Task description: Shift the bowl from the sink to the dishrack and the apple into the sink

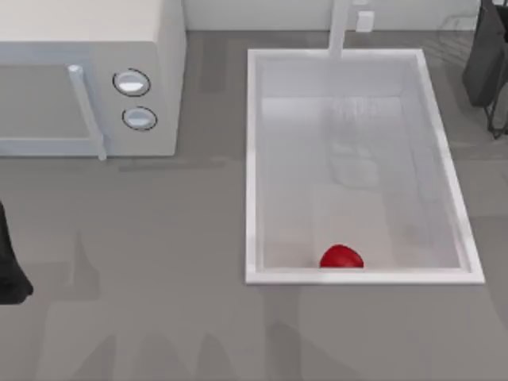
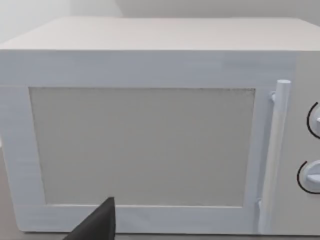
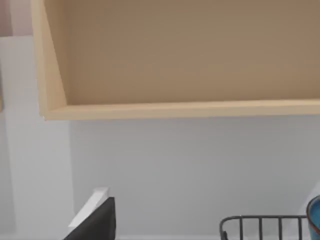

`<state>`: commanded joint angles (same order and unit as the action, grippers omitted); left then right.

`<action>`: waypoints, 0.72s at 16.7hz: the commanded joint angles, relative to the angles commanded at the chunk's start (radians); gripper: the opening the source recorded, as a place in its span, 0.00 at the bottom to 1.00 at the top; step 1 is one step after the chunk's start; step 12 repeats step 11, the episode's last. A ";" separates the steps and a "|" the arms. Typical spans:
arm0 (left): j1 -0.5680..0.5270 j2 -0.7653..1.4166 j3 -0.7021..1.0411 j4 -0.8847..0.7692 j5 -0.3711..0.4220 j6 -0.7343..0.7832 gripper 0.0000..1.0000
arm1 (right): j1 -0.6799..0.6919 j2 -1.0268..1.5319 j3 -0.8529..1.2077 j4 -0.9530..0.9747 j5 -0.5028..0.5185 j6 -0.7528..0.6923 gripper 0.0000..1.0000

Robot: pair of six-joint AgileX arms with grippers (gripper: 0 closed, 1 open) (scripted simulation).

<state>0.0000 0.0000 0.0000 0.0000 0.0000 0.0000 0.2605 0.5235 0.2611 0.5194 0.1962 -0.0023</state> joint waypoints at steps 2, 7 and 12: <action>0.000 0.000 0.000 0.000 0.000 0.000 1.00 | -0.049 -0.186 -0.049 -0.172 -0.066 0.015 1.00; 0.000 0.000 0.000 0.000 0.000 0.000 1.00 | -0.210 -0.470 -0.211 -0.465 -0.181 0.016 1.00; 0.000 0.000 0.000 0.000 0.000 0.000 1.00 | -0.260 -0.524 -0.261 -0.519 -0.196 0.002 1.00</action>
